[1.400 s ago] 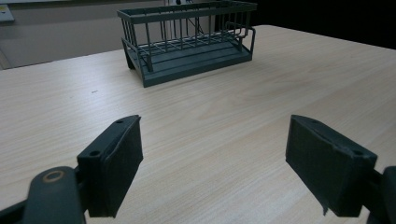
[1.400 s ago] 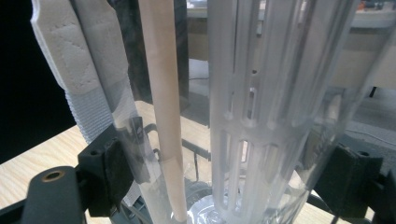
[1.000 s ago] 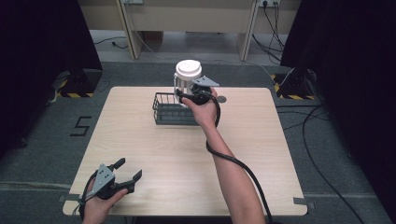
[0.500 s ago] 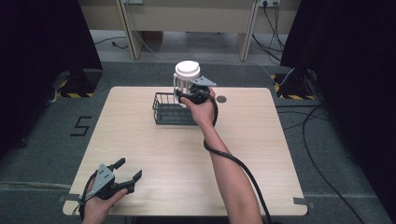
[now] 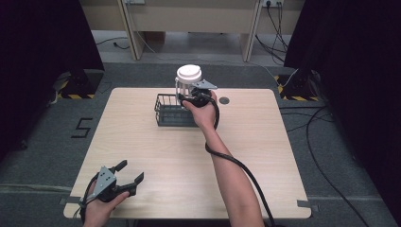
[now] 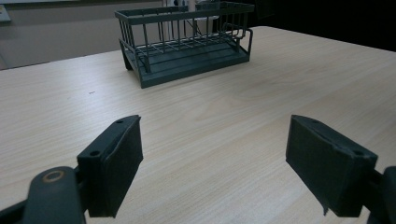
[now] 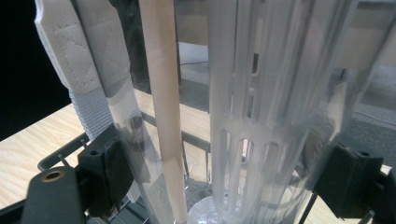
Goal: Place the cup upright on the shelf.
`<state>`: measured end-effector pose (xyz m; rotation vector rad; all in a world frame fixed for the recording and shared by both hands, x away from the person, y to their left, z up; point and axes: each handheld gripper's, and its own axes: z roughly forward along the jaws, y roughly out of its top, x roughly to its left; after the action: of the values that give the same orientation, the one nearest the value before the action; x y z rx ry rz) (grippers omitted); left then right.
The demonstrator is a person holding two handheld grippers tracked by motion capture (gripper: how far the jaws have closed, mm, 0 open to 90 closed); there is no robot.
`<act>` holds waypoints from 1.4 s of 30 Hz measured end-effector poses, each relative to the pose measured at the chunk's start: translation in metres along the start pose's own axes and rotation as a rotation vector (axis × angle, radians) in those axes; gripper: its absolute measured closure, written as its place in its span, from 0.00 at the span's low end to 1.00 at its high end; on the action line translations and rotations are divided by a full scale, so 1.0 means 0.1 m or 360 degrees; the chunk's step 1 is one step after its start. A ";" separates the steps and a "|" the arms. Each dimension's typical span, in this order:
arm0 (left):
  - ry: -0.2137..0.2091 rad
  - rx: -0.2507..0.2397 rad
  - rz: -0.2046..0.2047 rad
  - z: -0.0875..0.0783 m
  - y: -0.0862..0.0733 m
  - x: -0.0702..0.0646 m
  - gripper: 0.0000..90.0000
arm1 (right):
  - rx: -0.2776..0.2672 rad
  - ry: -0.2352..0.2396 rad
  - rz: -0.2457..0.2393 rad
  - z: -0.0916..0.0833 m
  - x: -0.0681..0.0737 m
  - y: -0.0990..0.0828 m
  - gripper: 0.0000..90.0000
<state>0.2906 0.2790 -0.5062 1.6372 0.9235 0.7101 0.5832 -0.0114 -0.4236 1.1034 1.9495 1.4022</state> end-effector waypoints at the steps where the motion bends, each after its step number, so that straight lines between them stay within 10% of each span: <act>1: -0.0001 0.0000 -0.0001 0.00 0.00 0.00 0.20 | 0.0001 0.0000 0.0000 0.01 0.00 -0.01 0.20; 42: -0.0006 -0.0001 0.0006 0.00 0.00 0.00 0.20 | 0.0138 -0.0048 -0.0036 0.16 0.07 -0.22 0.20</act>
<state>0.2905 0.2789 -0.5060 1.6394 0.9175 0.7098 0.5847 0.0004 -0.4492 1.1314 2.0119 1.2926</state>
